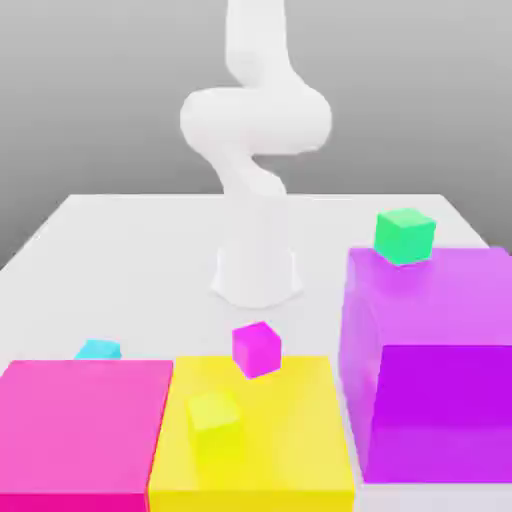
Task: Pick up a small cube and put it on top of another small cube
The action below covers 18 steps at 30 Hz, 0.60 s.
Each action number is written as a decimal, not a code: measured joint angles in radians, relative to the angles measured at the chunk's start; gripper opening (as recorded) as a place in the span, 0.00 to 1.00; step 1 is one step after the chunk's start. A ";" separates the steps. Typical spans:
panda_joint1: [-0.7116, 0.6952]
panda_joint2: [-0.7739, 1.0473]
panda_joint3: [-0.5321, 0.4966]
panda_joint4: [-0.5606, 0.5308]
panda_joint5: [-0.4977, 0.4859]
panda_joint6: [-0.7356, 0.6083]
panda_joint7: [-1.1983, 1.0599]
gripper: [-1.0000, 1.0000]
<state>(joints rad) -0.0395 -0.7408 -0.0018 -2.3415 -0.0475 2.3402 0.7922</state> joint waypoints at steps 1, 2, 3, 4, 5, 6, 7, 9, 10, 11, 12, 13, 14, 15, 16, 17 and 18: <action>-0.016 0.026 -0.003 -0.018 -0.020 0.016 -0.004 0.50; -0.032 0.051 -0.007 -0.035 -0.039 0.033 -0.008 0.50; -0.048 0.075 -0.011 -0.051 -0.056 0.048 -0.012 0.50; -0.066 0.099 -0.015 -0.068 -0.071 0.064 -0.018 0.50; -0.081 0.123 -0.022 -0.084 -0.089 0.079 -0.023 0.50; -0.099 0.147 -0.027 -0.100 -0.102 0.094 -0.030 0.50; -0.114 0.171 -0.035 -0.116 -0.117 0.110 -0.036 0.50; -0.142 0.219 -0.055 -0.149 -0.146 0.140 -0.049 0.50; -0.157 0.243 -0.065 -0.165 -0.159 0.155 -0.056 0.50; -0.170 0.267 -0.078 -0.181 -0.172 0.170 -0.064 0.50; -0.183 0.290 -0.091 -0.197 -0.184 0.185 -0.072 0.50; -0.196 0.314 -0.104 -0.213 -0.194 0.201 -0.082 0.50; -0.209 0.337 -0.118 -0.229 -0.203 0.216 -0.092 0.50; -0.221 0.361 -0.132 -0.245 -0.211 0.232 -0.103 0.50; -0.233 0.384 -0.147 -0.262 -0.219 0.248 -0.115 0.50; -0.245 0.407 -0.163 -0.278 -0.224 0.264 -0.128 0.50; -0.256 0.430 -0.179 -0.294 -0.228 0.280 -0.142 0.50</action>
<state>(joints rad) -0.2953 -0.3107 -0.1807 -2.6358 -0.2756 2.6201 0.6497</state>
